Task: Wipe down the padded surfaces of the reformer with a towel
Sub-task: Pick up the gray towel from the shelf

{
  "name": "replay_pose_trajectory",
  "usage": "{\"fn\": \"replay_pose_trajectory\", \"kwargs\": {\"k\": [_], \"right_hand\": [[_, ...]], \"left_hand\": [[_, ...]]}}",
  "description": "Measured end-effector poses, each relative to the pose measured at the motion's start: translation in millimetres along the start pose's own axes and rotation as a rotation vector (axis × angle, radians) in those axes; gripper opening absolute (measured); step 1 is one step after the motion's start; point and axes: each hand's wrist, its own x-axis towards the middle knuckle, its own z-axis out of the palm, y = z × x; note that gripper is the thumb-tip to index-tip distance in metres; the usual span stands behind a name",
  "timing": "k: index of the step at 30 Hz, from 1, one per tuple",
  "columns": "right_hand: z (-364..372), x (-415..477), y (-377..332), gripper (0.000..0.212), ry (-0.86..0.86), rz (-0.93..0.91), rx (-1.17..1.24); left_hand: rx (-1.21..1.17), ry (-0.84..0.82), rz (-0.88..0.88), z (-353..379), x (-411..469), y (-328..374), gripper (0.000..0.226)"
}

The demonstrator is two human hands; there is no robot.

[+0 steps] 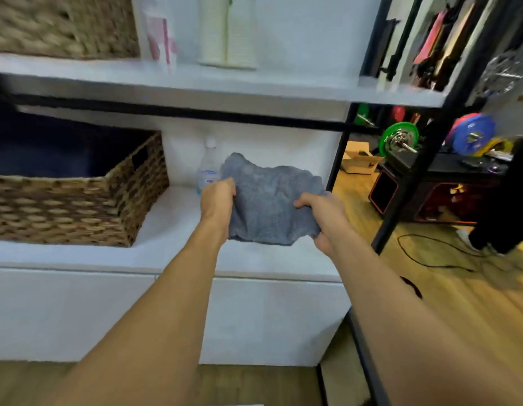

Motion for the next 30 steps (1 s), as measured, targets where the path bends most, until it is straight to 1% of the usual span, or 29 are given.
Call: {"fn": "replay_pose_trajectory", "kwargs": {"k": [1, 4, 7, 9, 11, 13, 16, 19, 23, 27, 30], "right_hand": [[3.8, -28.3, -24.3, 0.023, 0.005, -0.028, 0.018], [8.3, -113.6, -100.0, 0.029, 0.037, -0.076, 0.082], [5.9, -192.9, -165.2, 0.041, 0.051, -0.086, 0.138], [1.9, -240.1, -205.5, 0.043, 0.067, -0.096, 0.159], [-4.9, -282.7, -246.5, 0.036, 0.103, -0.129, 0.178], [-15.0, -323.5, -288.2, 0.034, 0.129, -0.177, 0.19], [-43.1, -387.4, -342.6, 0.028, 0.147, -0.261, 0.199], [-91.6, -453.7, -378.4, 0.031, 0.158, -0.322, 0.186], [-190.6, -552.1, -400.4, 0.035, 0.192, -0.376, 0.145], [-312.3, -653.9, -410.9, 0.035, 0.354, -0.416, 0.077], [-395.7, -715.2, -422.4, 0.046, 0.481, -0.453, 0.072]], "left_hand": [[-0.035, 0.005, 0.019, -4.8, -24.4, 25.1, 0.006], [-0.095, -0.043, 0.029, -20.7, -98.3, 99.3, 0.025], [-0.091, -0.121, 0.034, -34.8, -169.2, 164.5, 0.038], [-0.083, -0.14, 0.057, -38.3, -215.4, 208.2, 0.034], [-0.096, -0.172, 0.076, -34.5, -262.1, 251.9, 0.03], [-0.094, -0.201, 0.111, -26.6, -308.9, 292.1, 0.026], [-0.104, -0.254, 0.14, -11.6, -381.3, 338.8, 0.026], [-0.111, -0.323, 0.169, 7.1, -455.7, 357.8, 0.026], [-0.131, -0.417, 0.183, 47.6, -569.9, 346.6, 0.031], [-0.138, -0.644, 0.089, 114.1, -694.8, 317.7, 0.045], [-0.163, -0.81, 0.057, 172.7, -778.9, 299.5, 0.035]]}}
